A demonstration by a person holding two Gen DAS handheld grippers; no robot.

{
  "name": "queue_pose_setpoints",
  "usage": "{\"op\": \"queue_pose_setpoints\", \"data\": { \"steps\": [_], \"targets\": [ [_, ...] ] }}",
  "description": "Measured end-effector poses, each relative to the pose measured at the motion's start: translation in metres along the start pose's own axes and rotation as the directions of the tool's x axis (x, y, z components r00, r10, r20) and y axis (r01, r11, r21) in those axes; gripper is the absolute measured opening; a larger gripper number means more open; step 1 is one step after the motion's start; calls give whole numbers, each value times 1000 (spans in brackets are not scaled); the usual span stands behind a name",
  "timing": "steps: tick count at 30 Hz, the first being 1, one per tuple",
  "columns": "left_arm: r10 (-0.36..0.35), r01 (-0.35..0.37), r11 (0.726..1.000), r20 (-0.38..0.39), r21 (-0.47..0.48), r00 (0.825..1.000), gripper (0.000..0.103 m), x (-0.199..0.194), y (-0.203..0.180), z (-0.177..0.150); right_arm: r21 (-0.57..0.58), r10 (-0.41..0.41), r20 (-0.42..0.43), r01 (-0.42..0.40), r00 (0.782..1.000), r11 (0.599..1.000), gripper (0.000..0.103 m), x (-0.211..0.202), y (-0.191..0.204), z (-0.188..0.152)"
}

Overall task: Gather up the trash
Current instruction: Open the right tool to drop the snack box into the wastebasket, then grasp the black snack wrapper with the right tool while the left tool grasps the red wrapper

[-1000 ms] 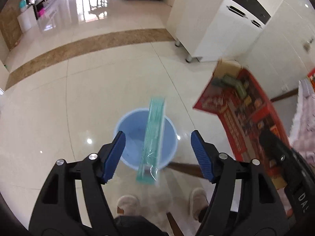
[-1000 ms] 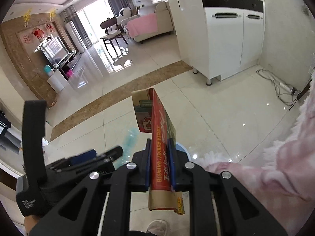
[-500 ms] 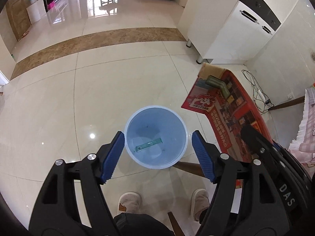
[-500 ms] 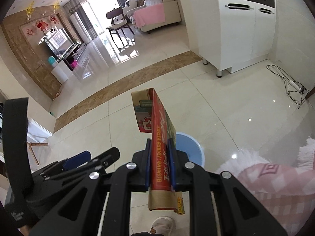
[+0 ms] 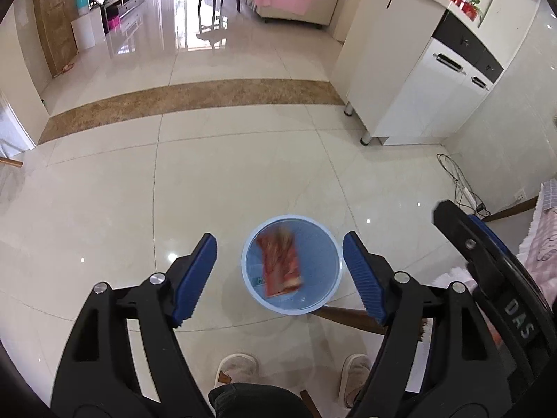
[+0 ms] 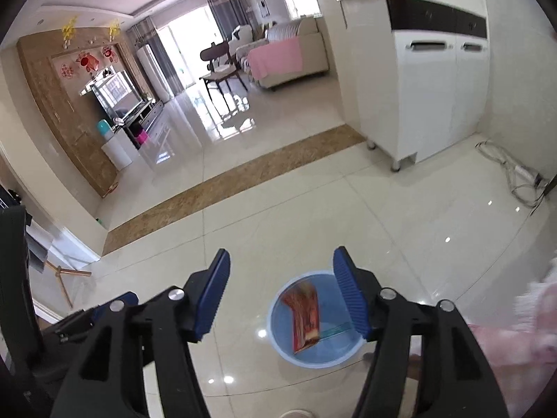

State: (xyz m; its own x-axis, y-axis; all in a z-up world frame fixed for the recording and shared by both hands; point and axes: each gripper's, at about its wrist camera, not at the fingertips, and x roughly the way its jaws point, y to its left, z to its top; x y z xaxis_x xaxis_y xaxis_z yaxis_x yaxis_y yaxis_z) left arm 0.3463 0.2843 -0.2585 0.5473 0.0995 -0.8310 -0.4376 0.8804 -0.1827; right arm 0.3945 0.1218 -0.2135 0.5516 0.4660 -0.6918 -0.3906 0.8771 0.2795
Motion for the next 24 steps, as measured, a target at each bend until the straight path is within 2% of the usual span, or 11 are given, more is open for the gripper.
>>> {"op": "queue_pose_setpoints", "data": {
  "steps": [7,13,15,19,21,24],
  "targets": [
    [-76,72,996,75,52,994,75,-54,-30,-8,-18,-93,133,97,987,995,64,-85,-13,3],
    [-186,163,974,146,159,972,78,-117,-78,-30,11,-190,248,193,950,981,70,-177,-38,-12],
    [-231,195,957,156,213,960,79,-137,-100,-43,47,-232,283,228,931,972,76,-211,-52,-22],
    [-312,258,915,139,309,940,79,-165,-142,-71,112,-324,329,305,887,946,77,-269,-75,-42],
    [-364,302,878,108,371,925,79,-179,-169,-91,142,-373,343,344,862,928,78,-298,-90,-56],
    [-429,364,819,50,444,902,80,-196,-204,-121,209,-473,343,425,811,881,79,-343,-121,-88]
  ]
}}
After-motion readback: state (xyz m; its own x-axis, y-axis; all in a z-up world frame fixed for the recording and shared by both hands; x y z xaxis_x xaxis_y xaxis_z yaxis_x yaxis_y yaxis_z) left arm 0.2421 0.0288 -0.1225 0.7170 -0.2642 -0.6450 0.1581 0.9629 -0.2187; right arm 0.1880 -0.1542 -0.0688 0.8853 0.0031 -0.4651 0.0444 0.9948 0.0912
